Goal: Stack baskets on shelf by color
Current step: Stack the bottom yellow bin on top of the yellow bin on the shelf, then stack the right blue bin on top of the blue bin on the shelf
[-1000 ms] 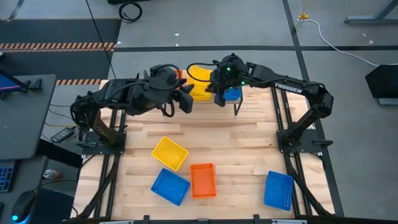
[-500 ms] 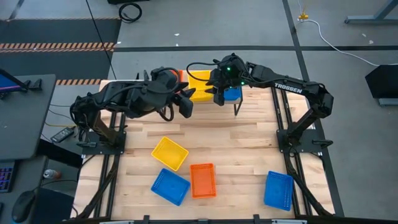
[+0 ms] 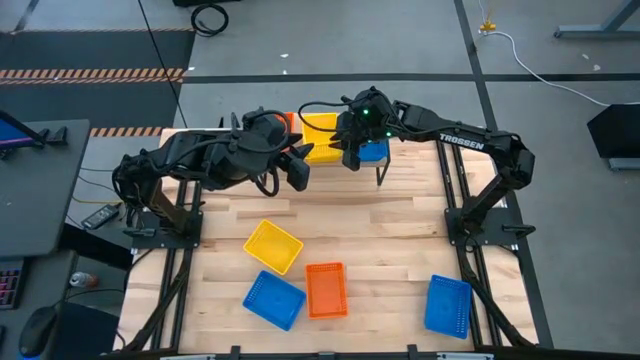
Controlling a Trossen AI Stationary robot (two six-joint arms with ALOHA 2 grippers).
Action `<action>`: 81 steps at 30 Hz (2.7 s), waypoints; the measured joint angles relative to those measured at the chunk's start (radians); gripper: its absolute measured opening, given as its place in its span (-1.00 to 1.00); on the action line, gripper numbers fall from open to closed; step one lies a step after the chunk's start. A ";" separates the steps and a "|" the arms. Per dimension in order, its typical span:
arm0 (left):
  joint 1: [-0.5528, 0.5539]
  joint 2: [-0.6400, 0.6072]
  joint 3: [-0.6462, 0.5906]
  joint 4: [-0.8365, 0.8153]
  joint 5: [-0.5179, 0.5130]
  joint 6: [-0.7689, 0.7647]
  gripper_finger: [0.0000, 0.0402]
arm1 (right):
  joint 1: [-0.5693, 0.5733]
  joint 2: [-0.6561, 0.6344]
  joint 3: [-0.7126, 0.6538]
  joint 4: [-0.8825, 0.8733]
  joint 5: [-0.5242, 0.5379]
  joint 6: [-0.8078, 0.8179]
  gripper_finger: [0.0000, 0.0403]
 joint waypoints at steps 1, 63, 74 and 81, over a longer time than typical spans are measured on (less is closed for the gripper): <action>0.000 0.000 0.000 0.000 0.000 0.000 -0.14 | 0.003 0.010 0.000 -0.008 -0.002 0.000 -0.60; -0.238 0.048 -0.010 -0.284 0.286 -0.500 -0.15 | 0.877 -0.051 -0.030 -0.741 -0.242 0.974 -0.28; -0.274 0.054 -0.010 -0.248 0.436 -0.306 -0.15 | 1.152 -0.052 -0.030 -0.719 -0.225 1.306 -0.28; -0.369 0.054 -0.010 -0.251 0.432 -0.281 -0.15 | 1.300 -0.052 -0.030 -0.748 -0.198 1.447 -0.24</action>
